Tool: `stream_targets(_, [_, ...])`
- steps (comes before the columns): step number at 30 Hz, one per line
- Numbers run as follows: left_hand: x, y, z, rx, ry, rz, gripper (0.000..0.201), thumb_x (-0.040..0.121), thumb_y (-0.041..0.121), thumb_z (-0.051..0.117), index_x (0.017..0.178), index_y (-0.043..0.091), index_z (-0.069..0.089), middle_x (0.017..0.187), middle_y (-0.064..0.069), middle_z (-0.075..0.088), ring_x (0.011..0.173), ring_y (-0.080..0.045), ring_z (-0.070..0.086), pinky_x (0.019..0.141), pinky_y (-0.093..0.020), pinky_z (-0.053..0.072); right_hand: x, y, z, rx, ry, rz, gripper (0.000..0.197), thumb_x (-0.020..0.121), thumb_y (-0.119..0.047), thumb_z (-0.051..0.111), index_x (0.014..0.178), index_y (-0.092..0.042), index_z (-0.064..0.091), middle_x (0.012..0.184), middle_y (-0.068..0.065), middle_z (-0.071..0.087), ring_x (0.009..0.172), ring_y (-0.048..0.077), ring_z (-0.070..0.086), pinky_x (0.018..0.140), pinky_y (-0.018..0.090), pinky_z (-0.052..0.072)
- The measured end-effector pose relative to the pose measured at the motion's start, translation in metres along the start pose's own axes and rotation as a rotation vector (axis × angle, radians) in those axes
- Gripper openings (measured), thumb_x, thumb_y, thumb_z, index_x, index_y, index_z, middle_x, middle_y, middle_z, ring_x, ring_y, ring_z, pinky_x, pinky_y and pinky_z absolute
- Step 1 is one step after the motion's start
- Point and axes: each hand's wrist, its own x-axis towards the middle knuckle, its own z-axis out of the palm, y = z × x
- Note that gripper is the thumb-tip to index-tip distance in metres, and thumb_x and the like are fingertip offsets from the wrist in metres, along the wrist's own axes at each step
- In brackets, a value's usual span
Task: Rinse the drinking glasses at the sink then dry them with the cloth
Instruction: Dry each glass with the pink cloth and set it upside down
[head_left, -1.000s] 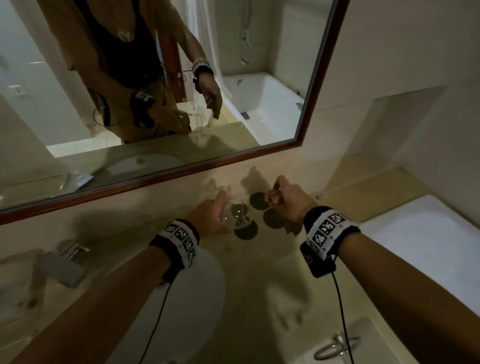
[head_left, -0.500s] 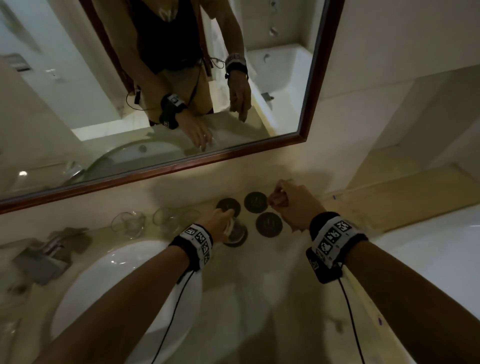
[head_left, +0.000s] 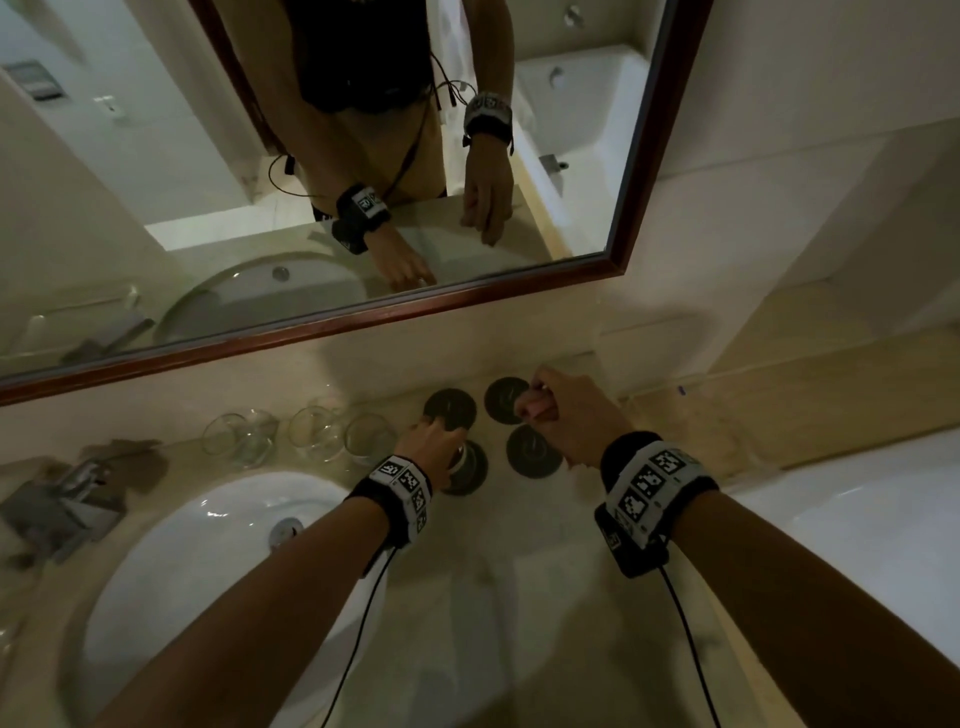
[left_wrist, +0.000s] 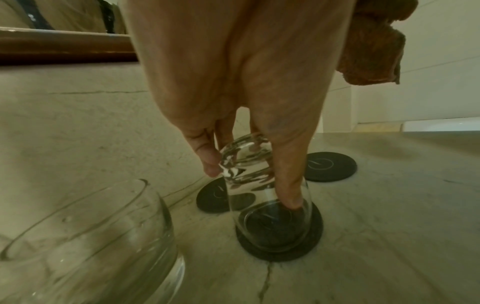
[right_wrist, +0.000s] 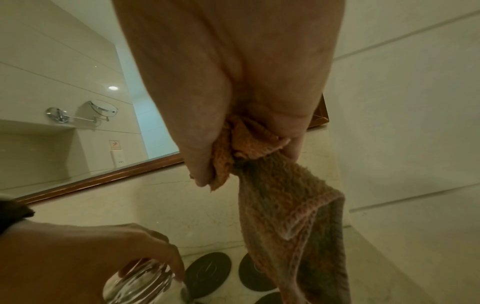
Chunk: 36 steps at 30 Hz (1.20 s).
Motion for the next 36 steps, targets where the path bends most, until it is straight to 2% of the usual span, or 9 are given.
stream_targets(9, [0.006, 0.003, 0.005, -0.043, 0.018, 0.011, 0.073, 0.081, 0.022, 0.071, 0.143, 0.024, 0.032, 0.136, -0.015, 0.041, 0.125, -0.037, 0.04, 0.1, -0.046, 0.041, 0.006, -0.002, 0.004, -0.04, -0.032, -0.017, 0.014, 0.09, -0.021, 0.061, 0.1, -0.018, 0.052, 0.096, 0.004, 0.068, 0.082, 0.021, 0.066, 0.07, 0.031, 0.055])
stream_targets(13, [-0.001, -0.002, 0.01, -0.103, 0.054, -0.012, 0.092, 0.077, 0.029, 0.075, 0.149, 0.025, 0.017, 0.142, -0.016, 0.036, 0.13, -0.037, 0.035, 0.104, -0.047, 0.039, 0.008, -0.004, 0.007, -0.033, -0.047, -0.017, 0.013, 0.09, -0.021, 0.062, 0.097, -0.021, 0.05, 0.084, -0.008, 0.06, 0.075, 0.009, 0.058, 0.073, 0.029, 0.05])
stream_targets(18, [-0.026, -0.017, 0.02, -0.14, 0.278, -0.094, 0.077, 0.08, 0.028, 0.07, 0.144, 0.018, 0.027, 0.14, -0.009, 0.039, 0.126, -0.029, 0.04, 0.103, -0.041, 0.038, 0.013, -0.019, 0.012, -0.047, -0.077, -0.023, 0.017, 0.09, -0.02, 0.063, 0.104, -0.014, 0.054, 0.093, -0.001, 0.061, 0.085, 0.018, 0.06, 0.08, 0.032, 0.05])
stream_targets(22, [-0.048, -0.047, 0.034, -0.176, 0.411, -0.271, 0.069, 0.077, 0.033, 0.071, 0.135, 0.017, 0.037, 0.133, -0.008, 0.042, 0.118, -0.027, 0.043, 0.098, -0.037, 0.037, 0.019, -0.037, 0.022, -0.059, -0.096, -0.047, 0.015, 0.091, -0.018, 0.06, 0.103, -0.012, 0.055, 0.094, -0.002, 0.062, 0.087, 0.016, 0.058, 0.085, 0.037, 0.05])
stream_targets(24, [-0.052, -0.063, 0.036, -0.166, 0.394, -0.324, 0.075, 0.073, 0.039, 0.073, 0.135, 0.018, 0.036, 0.137, -0.008, 0.039, 0.121, -0.028, 0.04, 0.1, -0.039, 0.035, 0.022, -0.046, 0.029, -0.063, -0.095, -0.073, 0.018, 0.088, -0.021, 0.064, 0.101, -0.015, 0.054, 0.099, 0.001, 0.066, 0.092, 0.019, 0.062, 0.087, 0.041, 0.053])
stream_targets(27, [-0.048, -0.082, 0.035, -0.057, 0.286, -0.318, 0.094, 0.073, 0.046, 0.074, 0.146, 0.022, 0.021, 0.149, -0.01, 0.027, 0.135, -0.03, 0.028, 0.108, -0.043, 0.027, 0.026, -0.059, 0.038, -0.05, -0.102, -0.091, 0.02, 0.085, -0.018, 0.069, 0.099, -0.014, 0.055, 0.098, 0.002, 0.07, 0.092, 0.015, 0.065, 0.088, 0.035, 0.054])
stream_targets(30, [-0.037, -0.092, 0.036, -0.037, 0.223, -0.311, 0.104, 0.07, 0.05, 0.076, 0.149, 0.025, 0.013, 0.152, -0.012, 0.026, 0.138, -0.033, 0.026, 0.11, -0.045, 0.025, 0.029, -0.066, 0.045, -0.078, -0.119, -0.099, 0.023, 0.083, -0.019, 0.069, 0.097, -0.021, 0.05, 0.097, -0.001, 0.07, 0.09, 0.016, 0.066, 0.084, 0.042, 0.056])
stream_targets(33, [-0.027, -0.097, 0.039, -0.037, 0.179, -0.296, 0.106, 0.071, 0.053, 0.074, 0.15, 0.027, 0.01, 0.148, -0.01, 0.032, 0.137, -0.032, 0.027, 0.109, -0.045, 0.026, 0.032, -0.066, 0.051, -0.089, -0.122, -0.104, 0.028, 0.081, -0.026, 0.07, 0.094, -0.032, 0.046, 0.097, -0.003, 0.069, 0.089, 0.018, 0.066, 0.08, 0.045, 0.058])
stream_targets(36, [-0.019, -0.102, 0.043, -0.073, 0.177, -0.28, 0.097, 0.074, 0.052, 0.071, 0.149, 0.029, 0.014, 0.144, -0.008, 0.036, 0.136, -0.031, 0.026, 0.109, -0.044, 0.025, 0.034, -0.07, 0.054, -0.085, -0.115, -0.088, 0.027, 0.082, -0.028, 0.07, 0.098, -0.03, 0.048, 0.099, -0.002, 0.068, 0.09, 0.019, 0.067, 0.081, 0.044, 0.058])
